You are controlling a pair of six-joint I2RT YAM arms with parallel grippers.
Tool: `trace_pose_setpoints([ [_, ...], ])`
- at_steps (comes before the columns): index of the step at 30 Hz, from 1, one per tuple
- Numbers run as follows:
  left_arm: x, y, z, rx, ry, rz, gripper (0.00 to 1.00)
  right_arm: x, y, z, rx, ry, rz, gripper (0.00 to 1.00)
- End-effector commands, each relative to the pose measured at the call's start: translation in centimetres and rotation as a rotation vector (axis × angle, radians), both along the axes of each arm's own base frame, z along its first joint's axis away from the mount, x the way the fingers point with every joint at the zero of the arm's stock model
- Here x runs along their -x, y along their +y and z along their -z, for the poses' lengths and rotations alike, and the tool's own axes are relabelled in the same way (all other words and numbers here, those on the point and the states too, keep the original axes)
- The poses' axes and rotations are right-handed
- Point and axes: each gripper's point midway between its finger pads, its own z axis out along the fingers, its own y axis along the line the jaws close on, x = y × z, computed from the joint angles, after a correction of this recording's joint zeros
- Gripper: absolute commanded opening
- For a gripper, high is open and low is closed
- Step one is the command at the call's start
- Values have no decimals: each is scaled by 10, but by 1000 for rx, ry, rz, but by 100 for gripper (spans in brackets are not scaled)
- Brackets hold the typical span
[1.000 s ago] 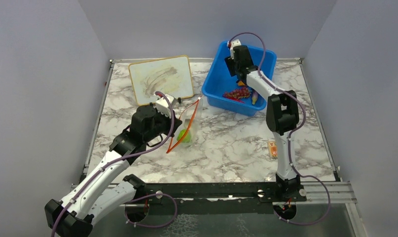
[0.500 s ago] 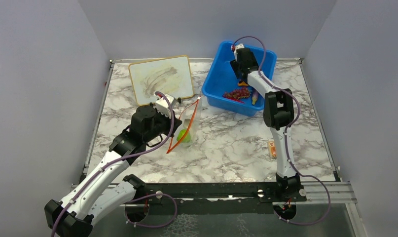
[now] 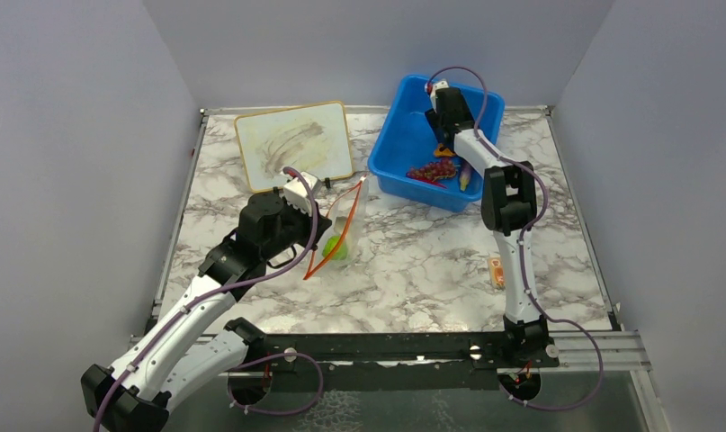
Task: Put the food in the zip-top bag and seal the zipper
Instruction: Pick up the fake fruit from the bin.
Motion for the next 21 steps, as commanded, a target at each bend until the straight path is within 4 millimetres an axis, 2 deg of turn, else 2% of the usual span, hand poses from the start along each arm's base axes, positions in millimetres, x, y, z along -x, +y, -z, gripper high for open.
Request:
trace_pose_setpoints([
  [1,0,1,-6,2,-34,6,0,-5,-4,1,12,-10,6,50],
  [11,0,1,-6,1,-37,3,0,5,2,-27,-60,-14,9,46],
  [13,-1,3,-8,-1,-41,-8,0,9,7,-39,-102,-12,3,44],
  [16,-3,7,-8,-5,-51,-32,0,20,13,-56,-176,-11,1,42],
  [21,-4,7,-8,-7,-46,-34,0,49,27,-72,-291,23,-25,40],
])
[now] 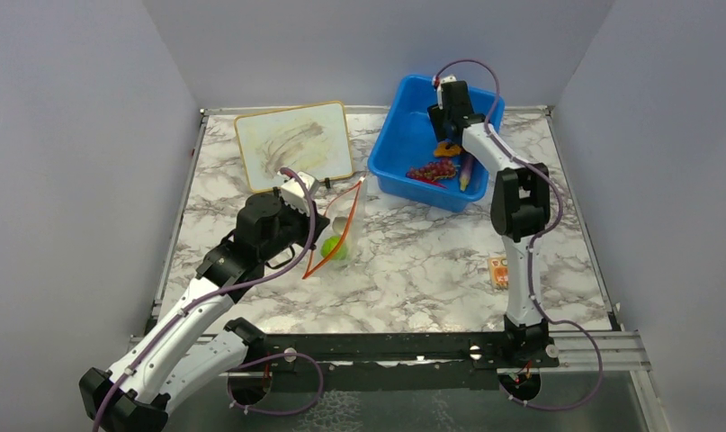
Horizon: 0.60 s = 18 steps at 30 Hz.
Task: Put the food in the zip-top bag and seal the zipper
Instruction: Pick up the fake fruit from the bin.
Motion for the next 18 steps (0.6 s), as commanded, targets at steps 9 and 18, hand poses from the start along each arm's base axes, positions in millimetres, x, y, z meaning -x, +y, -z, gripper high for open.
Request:
trace_pose_setpoints([
  [9,-10,3,-10,-6,-25,-39,0,89,30,-100,-332,-9,-59,37],
  [18,-18,-10,-10,23,33,-40,0,169,80,-143,-659,13,-243,36],
])
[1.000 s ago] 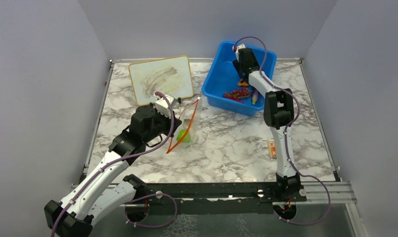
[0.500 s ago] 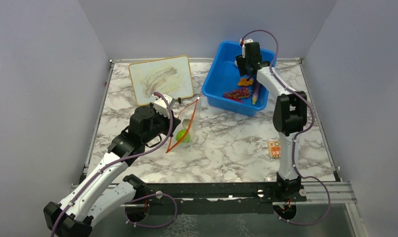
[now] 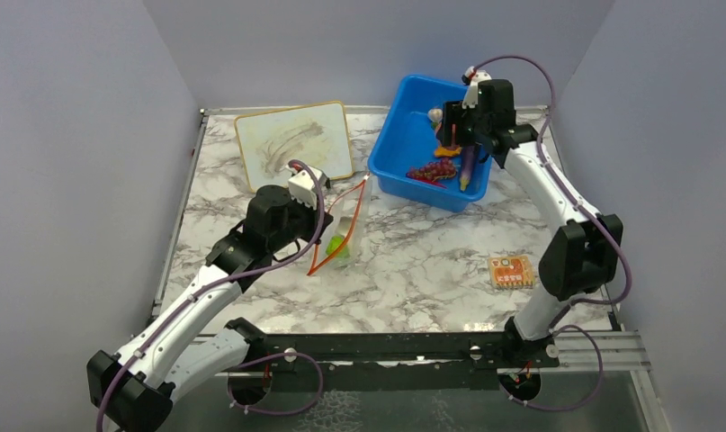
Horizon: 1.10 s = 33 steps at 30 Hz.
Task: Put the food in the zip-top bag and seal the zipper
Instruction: Pick up the fake fruit from the bin, then place the fake fruit in the zipper food storage bag.
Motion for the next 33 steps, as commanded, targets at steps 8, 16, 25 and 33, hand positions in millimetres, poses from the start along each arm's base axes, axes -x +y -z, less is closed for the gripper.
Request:
trace_pose_setpoints([
  [8,-13,-21,-10,121,80,-39,0,112,74,-27,-402,36,-297,34],
  [16,-14,-29,-6,212,113,-58,0,168,81,-38,-505,17,-370,33],
  [25,-20,-45,5,264,184,-56,0,226,112,-59,-795,87,-542,27],
  [33,-25,-63,14,314,244,-21,0,233,132,-67,-869,125,-572,28],
])
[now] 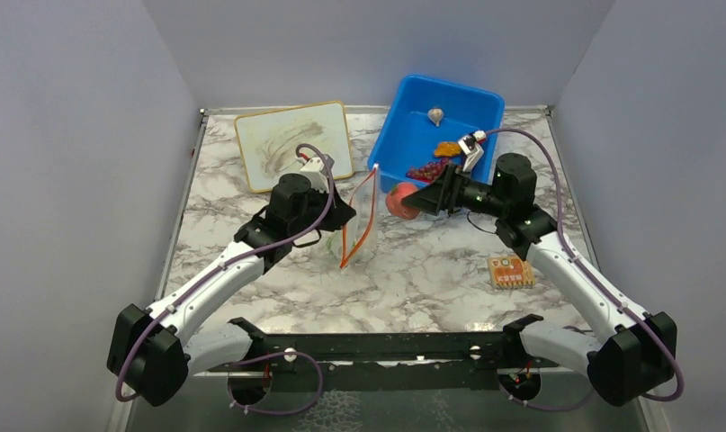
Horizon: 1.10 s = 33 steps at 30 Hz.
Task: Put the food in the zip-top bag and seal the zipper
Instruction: Place the fake fruit in the zipper food storage bag.
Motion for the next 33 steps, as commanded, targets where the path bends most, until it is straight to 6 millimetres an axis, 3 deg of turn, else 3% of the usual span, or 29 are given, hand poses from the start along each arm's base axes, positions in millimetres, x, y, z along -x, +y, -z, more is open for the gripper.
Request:
trace_pose_setpoints([
  [1,1,-17,-1,63,19,47,0,6,16,-26,-93,-21,-50,28],
  [18,9,-37,2,96,56,90,0,5,58,-19,-149,80,-42,29],
  [24,13,-39,-7,113,40,103,0,-3,65,0,-128,116,-9,30],
  [33,15,-25,-20,77,-9,67,0,-8,58,36,-35,152,46,30],
])
